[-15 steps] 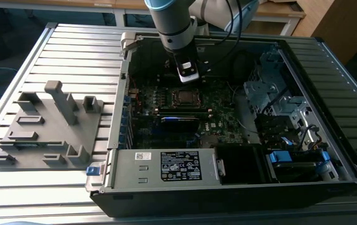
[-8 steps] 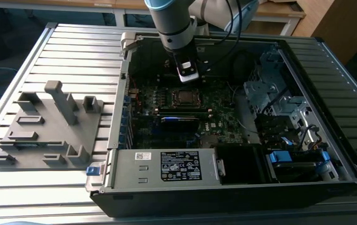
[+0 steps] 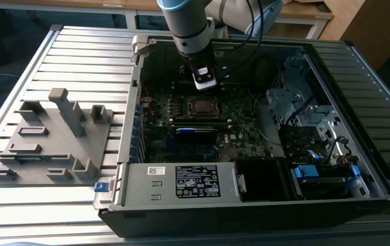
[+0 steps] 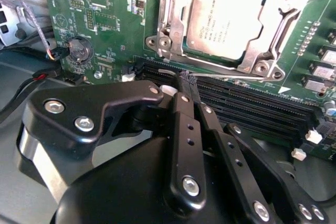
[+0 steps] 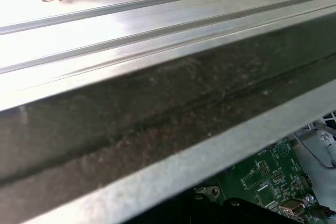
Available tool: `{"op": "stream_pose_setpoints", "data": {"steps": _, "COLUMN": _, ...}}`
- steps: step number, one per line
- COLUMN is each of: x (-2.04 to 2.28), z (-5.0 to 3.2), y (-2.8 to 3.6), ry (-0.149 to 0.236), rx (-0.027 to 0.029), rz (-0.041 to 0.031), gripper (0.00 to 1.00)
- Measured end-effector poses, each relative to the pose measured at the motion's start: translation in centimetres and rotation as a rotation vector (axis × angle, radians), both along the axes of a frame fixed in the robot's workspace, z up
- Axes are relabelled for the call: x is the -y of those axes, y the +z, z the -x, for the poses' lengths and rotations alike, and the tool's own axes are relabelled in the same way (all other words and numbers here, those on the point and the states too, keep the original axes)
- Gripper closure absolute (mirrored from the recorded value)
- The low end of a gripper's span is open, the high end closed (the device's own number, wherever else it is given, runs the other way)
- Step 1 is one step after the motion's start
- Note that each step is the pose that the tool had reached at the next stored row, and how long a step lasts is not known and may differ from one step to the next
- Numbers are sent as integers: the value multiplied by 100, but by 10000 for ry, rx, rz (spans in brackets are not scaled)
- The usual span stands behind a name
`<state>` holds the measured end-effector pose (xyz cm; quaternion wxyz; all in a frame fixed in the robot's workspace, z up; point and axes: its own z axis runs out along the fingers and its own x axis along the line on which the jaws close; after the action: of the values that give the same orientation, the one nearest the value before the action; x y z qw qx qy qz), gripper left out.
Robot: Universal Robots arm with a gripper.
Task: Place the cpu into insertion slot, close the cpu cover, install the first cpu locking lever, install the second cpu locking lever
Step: 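Install the first cpu locking lever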
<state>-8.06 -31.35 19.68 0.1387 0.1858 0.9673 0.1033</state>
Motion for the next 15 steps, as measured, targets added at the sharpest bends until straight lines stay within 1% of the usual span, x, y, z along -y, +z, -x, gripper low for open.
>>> {"op": "stream_pose_setpoints", "data": {"steps": 7, "x": -3, "z": 20, "y": 0, "ry": -11, "rx": 5, "rz": 0, "gripper": 89}}
{"op": "stream_pose_setpoints", "data": {"steps": 9, "x": -3, "z": 21, "y": -2, "ry": -14, "rx": 19, "rz": 2, "gripper": 89}}
{"op": "stream_pose_setpoints", "data": {"steps": 12, "x": -3, "z": 21, "y": -5, "ry": -17, "rx": 36, "rz": 34, "gripper": 89}}
{"op": "stream_pose_setpoints", "data": {"steps": 15, "x": -4, "z": 21, "y": -13, "ry": -19, "rx": 40, "rz": 44, "gripper": 89}}
